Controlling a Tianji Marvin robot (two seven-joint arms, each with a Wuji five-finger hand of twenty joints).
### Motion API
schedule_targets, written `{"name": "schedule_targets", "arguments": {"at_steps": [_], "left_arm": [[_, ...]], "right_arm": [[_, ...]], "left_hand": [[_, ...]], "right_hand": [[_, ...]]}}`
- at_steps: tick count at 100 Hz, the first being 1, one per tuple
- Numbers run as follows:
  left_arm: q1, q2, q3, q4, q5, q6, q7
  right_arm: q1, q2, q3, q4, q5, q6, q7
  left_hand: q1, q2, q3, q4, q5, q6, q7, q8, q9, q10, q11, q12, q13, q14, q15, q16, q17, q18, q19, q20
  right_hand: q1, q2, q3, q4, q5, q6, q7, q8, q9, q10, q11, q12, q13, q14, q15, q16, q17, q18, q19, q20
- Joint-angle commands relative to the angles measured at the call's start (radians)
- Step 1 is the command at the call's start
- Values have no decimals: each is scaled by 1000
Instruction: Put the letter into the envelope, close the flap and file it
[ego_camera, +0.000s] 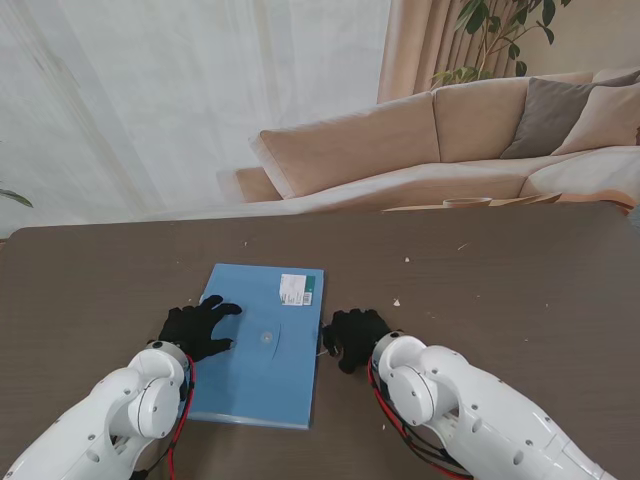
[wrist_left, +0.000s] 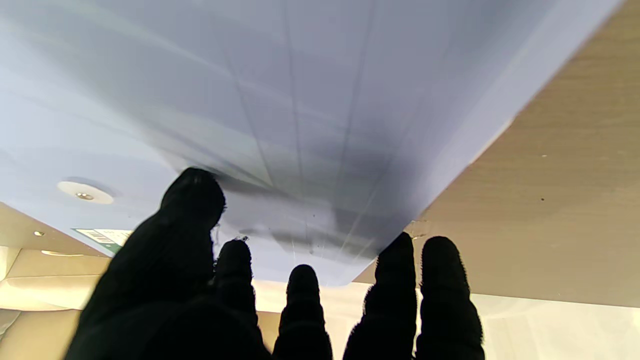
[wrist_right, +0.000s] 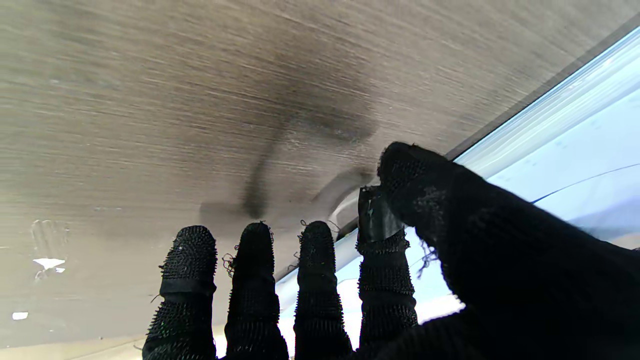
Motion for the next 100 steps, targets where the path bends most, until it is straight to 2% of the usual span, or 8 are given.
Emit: {"name": "schedule_targets", "arguments": {"at_steps": [1,13,22,38,68,79,85,100], "left_arm": [[8,-5,5,4,1,3,-20],[8,-5,4,2,2,3,-23],[9,-4,3,0,3,0,-26],[8,-4,5,-3,3,-2,-29],[7,-4,10,-3,2,3,-29],[8,-4,11,-4,2,5,-30],[8,-4,12,-4,2,6,-30],[8,-4,12,-4,2,7,-29]], "right_arm": [[-19,-1,2,-5,-6,-10,-8],[-46,-12,18,-5,-7,-25,-75],[-66,-22,26,-4,0,-35,-131],[-85,-31,23,-1,0,-60,-190],[-62,-24,-15,31,5,-57,-160],[-49,-20,-29,44,3,-71,-145],[-41,-17,-35,52,-1,-83,-138],[-24,-12,-50,64,-6,-98,-120]], "left_hand": [[41,-27,9,5,-37,-10,-18,0,-33,-19,-27,12,-21,-89,14,16,-12,-6,10,-10],[41,-28,7,5,-36,-10,-19,1,-33,-19,-28,12,-21,-89,13,16,-12,-6,9,-9],[41,-28,7,5,-36,-9,-20,1,-34,-19,-29,12,-21,-88,13,16,-12,-6,8,-9],[44,-29,6,6,-36,-9,-23,2,-34,-18,-30,13,-20,-89,13,16,-11,-6,8,-9],[44,-28,5,6,-37,-7,-26,4,-34,-19,-30,14,-20,-89,12,16,-11,-5,6,-8],[44,-29,5,6,-36,-9,-27,4,-34,-20,-31,14,-21,-90,12,16,-11,-5,4,-7],[43,-28,5,6,-37,-8,-28,4,-34,-20,-31,14,-21,-90,11,16,-11,-5,4,-7],[43,-28,5,6,-37,-9,-29,4,-34,-19,-32,14,-22,-90,11,16,-11,-6,3,-7]], "right_hand": [[-4,-31,-17,-53,-39,-4,55,52,-46,-20,-2,-2,-11,-22,-12,-7,-4,-14,-8,15],[-14,52,-13,7,-122,-1,-87,-4,60,-23,-100,-108,60,17,-52,-39,20,13,-10,15],[9,57,6,49,-208,-14,-149,-16,223,-42,-183,-217,112,49,-82,-62,41,29,-7,10],[24,49,33,62,-304,-21,-184,-53,388,-114,-259,-377,154,56,-132,-99,58,34,2,-6],[9,44,35,68,-274,63,-257,-145,510,-85,-375,-473,182,49,-327,-249,51,32,-29,-38],[9,-28,15,4,-298,65,-265,-164,496,-129,-228,-405,149,30,-294,-233,29,17,-38,-46],[11,-78,-10,-43,-337,64,-268,-159,437,-192,-25,-290,135,21,-237,-191,20,15,-42,-45],[44,-139,-55,-115,-342,77,-279,-159,421,-236,163,-89,147,4,-110,-100,20,20,-47,-45]]}}
